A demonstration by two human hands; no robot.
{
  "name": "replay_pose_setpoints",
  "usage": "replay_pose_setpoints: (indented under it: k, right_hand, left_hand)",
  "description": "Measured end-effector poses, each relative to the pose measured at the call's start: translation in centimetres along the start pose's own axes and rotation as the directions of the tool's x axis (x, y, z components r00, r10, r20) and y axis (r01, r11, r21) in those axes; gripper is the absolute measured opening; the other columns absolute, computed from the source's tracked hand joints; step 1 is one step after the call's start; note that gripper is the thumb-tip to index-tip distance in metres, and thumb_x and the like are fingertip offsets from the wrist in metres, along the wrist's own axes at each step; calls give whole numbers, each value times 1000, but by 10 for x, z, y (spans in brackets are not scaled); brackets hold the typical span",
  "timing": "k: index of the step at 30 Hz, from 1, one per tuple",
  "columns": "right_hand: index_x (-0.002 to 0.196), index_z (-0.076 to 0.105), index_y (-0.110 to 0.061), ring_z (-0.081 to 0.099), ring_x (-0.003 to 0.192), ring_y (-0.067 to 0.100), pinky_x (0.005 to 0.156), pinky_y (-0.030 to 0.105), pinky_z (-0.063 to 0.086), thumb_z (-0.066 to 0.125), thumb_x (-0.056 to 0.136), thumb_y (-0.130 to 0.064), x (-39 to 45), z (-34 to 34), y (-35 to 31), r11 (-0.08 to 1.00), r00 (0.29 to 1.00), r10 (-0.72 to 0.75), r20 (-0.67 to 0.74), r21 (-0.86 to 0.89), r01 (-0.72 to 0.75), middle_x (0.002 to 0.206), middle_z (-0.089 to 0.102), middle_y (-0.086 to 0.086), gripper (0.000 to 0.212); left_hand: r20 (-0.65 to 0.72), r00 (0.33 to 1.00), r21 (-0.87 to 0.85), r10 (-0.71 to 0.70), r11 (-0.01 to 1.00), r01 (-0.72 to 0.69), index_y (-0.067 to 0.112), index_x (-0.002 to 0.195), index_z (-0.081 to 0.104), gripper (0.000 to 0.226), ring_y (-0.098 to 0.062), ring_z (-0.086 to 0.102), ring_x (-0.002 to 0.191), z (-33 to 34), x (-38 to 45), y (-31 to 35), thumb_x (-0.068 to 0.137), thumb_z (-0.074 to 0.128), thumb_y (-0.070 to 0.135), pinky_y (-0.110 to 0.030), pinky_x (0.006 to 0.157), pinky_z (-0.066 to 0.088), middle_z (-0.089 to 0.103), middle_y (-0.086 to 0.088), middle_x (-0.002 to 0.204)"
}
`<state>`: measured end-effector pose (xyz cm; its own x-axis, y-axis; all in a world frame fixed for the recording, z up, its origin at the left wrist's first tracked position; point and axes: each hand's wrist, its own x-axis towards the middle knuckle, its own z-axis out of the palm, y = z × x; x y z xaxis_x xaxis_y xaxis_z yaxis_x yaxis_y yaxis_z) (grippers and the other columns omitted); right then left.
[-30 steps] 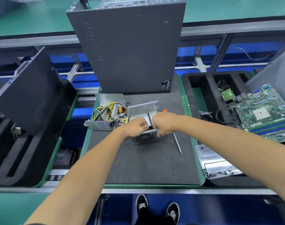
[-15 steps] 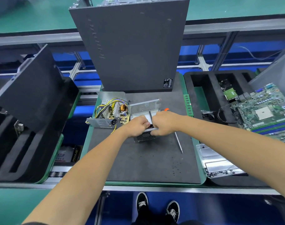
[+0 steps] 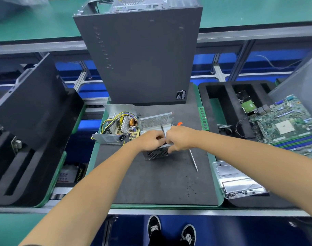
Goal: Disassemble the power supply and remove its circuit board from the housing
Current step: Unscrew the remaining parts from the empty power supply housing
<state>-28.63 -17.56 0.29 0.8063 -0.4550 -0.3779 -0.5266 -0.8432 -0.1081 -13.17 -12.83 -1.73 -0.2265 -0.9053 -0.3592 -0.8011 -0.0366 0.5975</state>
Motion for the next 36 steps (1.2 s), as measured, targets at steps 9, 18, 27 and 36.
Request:
replay_pose_setpoints:
  k: [9, 18, 27, 36]
  right_hand:
    - [55, 45, -9, 31, 52, 23, 50, 32, 22, 73, 81, -37, -10, 10, 3, 973, 993, 97, -73, 216, -80, 47, 28, 3, 47]
    - [51, 40, -14, 25, 46, 16, 45, 30, 18, 77, 78, -34, -15, 11, 7, 924, 987, 154, -42, 360, -129, 49, 26, 1, 50]
    - [50, 30, -22, 27, 49, 13, 49, 32, 23, 69, 85, -16, -20, 20, 8, 918, 989, 123, -77, 388, -84, 52, 27, -1, 53]
    - [52, 26, -16, 21, 47, 14, 48, 32, 20, 68, 85, -14, -19, 28, 13, 913, 992, 80, -96, 406, -35, 51, 23, -1, 53]
  left_hand:
    - [46, 999, -12, 19, 1000, -18, 9, 89, 63, 15, -12, 44, 65, -4, 4, 7, 92, 58, 22, -21, 57, 35, 51, 7, 67]
    - [25, 993, -96, 112, 989, -109, 7, 96, 65, 11, -3, 37, 54, 1, 6, 13, 93, 55, 10, -15, 53, 30, 46, 5, 62]
    - [-46, 991, -127, 122, 984, -127, -2, 67, 58, 27, -11, 24, 54, 10, 7, 7, 93, 50, 5, -27, 52, 22, 33, 1, 56]
    - [-91, 989, -142, 117, 981, -129, 12, 54, 38, 40, -10, 18, 53, 16, 5, 5, 91, 48, 2, -28, 53, 18, 23, 5, 52]
